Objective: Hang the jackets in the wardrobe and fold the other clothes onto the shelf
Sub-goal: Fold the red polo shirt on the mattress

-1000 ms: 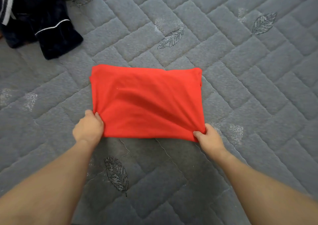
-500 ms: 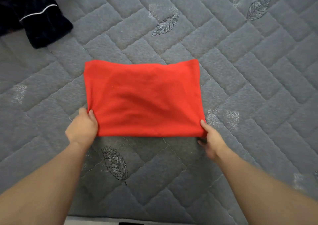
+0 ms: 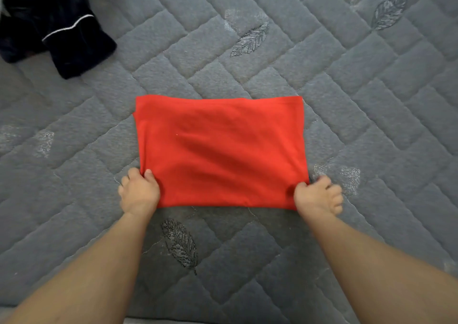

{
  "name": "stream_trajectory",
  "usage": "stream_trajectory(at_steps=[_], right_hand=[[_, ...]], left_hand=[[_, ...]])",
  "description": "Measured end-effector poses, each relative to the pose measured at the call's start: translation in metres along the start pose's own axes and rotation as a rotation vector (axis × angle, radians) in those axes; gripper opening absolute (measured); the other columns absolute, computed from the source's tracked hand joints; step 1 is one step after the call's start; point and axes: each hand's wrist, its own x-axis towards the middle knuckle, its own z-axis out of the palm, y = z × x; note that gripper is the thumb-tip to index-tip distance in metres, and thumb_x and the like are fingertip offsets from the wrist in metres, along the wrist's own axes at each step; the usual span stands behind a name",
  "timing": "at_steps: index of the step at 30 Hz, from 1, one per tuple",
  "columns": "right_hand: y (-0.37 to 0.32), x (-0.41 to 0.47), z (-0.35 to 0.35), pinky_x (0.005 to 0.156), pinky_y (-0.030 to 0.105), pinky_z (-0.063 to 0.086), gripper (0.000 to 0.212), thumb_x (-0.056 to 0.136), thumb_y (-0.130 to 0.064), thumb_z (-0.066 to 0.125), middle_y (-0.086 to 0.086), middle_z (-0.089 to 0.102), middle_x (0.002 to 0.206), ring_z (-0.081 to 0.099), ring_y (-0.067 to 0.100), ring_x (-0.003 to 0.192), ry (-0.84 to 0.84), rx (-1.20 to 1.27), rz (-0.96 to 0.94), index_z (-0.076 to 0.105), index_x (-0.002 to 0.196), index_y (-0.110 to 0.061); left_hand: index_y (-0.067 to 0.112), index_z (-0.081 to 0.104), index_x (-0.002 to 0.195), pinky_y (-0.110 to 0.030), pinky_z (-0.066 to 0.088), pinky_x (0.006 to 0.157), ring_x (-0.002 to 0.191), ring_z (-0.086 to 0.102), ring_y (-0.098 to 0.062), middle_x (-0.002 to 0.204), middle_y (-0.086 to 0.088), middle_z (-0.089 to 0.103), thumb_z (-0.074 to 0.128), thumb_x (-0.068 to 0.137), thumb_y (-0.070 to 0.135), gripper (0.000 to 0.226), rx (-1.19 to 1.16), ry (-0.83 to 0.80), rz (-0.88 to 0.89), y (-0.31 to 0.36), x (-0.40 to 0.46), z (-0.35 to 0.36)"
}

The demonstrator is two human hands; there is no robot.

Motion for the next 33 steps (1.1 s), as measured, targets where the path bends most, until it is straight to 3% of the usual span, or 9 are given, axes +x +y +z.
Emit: stream_trajectory(at_steps=[4, 9, 12, 14, 18, 22, 25, 27, 33], right_hand=[[-0.082, -0.034, 0.012, 0.111, 0.047, 0.019, 0.068, 0.084, -0.031, 0.058, 0.019, 0.031, 0.149, 0.030, 0.037, 0.136, 0.066, -0.168, -0.708, 0.035, 0.146, -0.015], [-0.212, -0.066, 0.044, 0.121, 0.047, 0.002, 0.084, 0.091, -0.051, 0.052, 0.014, 0.010, 0.162, 0.008, 0.029, 0.150, -0.104, -0.337, -1.138, 0.011, 0.156, -0.018], [-0.273, -0.082, 0.063, 0.120, 0.049, 0.009, 0.092, 0.086, -0.066, 0.050, 0.013, 0.024, 0.158, 0.022, 0.030, 0.146, -0.182, -0.444, -1.151, 0.011, 0.155, -0.018], [-0.296, -0.092, 0.074, 0.113, 0.048, 0.023, 0.089, 0.079, -0.067, 0.055, 0.015, 0.037, 0.147, 0.033, 0.035, 0.137, -0.141, -0.489, -1.092, 0.028, 0.148, -0.018], [-0.315, -0.120, 0.098, 0.102, 0.045, 0.036, 0.057, 0.075, -0.048, 0.058, 0.015, 0.060, 0.127, 0.055, 0.034, 0.121, -0.180, -0.531, -1.093, 0.052, 0.122, -0.017], [-0.319, -0.157, 0.112, 0.087, 0.034, 0.046, 0.042, 0.081, -0.032, 0.054, 0.017, 0.065, 0.120, 0.062, 0.034, 0.111, -0.343, -0.507, -1.047, 0.064, 0.114, -0.008], [-0.333, -0.213, 0.109, 0.059, 0.027, 0.041, 0.008, 0.077, -0.016, 0.056, 0.012, 0.065, 0.079, 0.063, 0.027, 0.076, -0.553, -0.251, -1.039, 0.063, 0.079, -0.011], [-0.352, -0.268, 0.098, 0.046, 0.022, 0.037, 0.011, 0.071, -0.007, 0.055, 0.003, 0.056, 0.058, 0.054, 0.022, 0.056, -0.761, 0.007, -0.990, 0.055, 0.063, -0.014], [-0.411, -0.423, 0.013, 0.050, 0.025, 0.029, 0.024, 0.040, -0.010, 0.050, 0.004, 0.042, 0.058, 0.041, 0.019, 0.054, -0.994, 0.499, -1.022, 0.044, 0.061, -0.020]], left_hand=[[0.001, 0.048, 0.125, -0.044, 0.040, 0.098, 0.119, 0.052, -0.042, 0.129, -0.024, 0.055, 0.051, 0.098, 0.041, 0.049, -0.225, -0.114, -0.089, -0.003, 0.007, -0.005], [0.009, 0.062, 0.112, -0.030, 0.049, 0.075, 0.089, 0.066, -0.023, 0.112, -0.012, 0.069, 0.065, 0.092, 0.025, 0.026, -0.621, -0.388, -0.197, -0.008, 0.016, -0.011], [0.009, 0.065, 0.112, -0.026, 0.054, 0.064, 0.080, 0.072, -0.018, 0.099, -0.008, 0.074, 0.069, 0.089, 0.018, 0.024, -0.785, -0.564, -0.247, -0.012, 0.017, -0.009], [0.009, 0.063, 0.116, -0.026, 0.056, 0.063, 0.083, 0.073, -0.020, 0.099, -0.007, 0.074, 0.067, 0.090, 0.015, 0.027, -0.881, -0.625, -0.267, -0.014, 0.018, -0.006], [0.008, 0.055, 0.123, -0.036, 0.056, 0.073, 0.094, 0.069, -0.027, 0.112, -0.014, 0.070, 0.059, 0.096, 0.012, 0.028, -0.996, -0.729, -0.323, -0.023, 0.021, -0.005], [0.011, 0.059, 0.116, -0.032, 0.047, 0.061, 0.077, 0.065, -0.025, 0.106, -0.015, 0.072, 0.056, 0.097, 0.013, 0.019, -1.019, -0.781, -0.320, -0.043, 0.032, -0.033], [0.007, 0.064, 0.109, -0.026, 0.049, 0.054, 0.065, 0.065, -0.021, 0.094, -0.015, 0.072, 0.059, 0.092, 0.008, 0.018, -1.058, -0.668, -0.354, -0.075, 0.054, -0.083], [0.006, 0.063, 0.098, -0.027, 0.047, 0.055, 0.065, 0.061, -0.024, 0.089, -0.019, 0.067, 0.061, 0.085, 0.003, 0.014, -1.062, -0.469, -0.377, -0.105, 0.071, -0.132], [0.018, 0.045, 0.057, -0.031, 0.020, 0.050, 0.056, 0.032, -0.017, 0.060, -0.003, 0.036, 0.060, 0.057, 0.014, 0.016, -0.981, 0.153, -0.131, -0.159, 0.076, -0.326]])
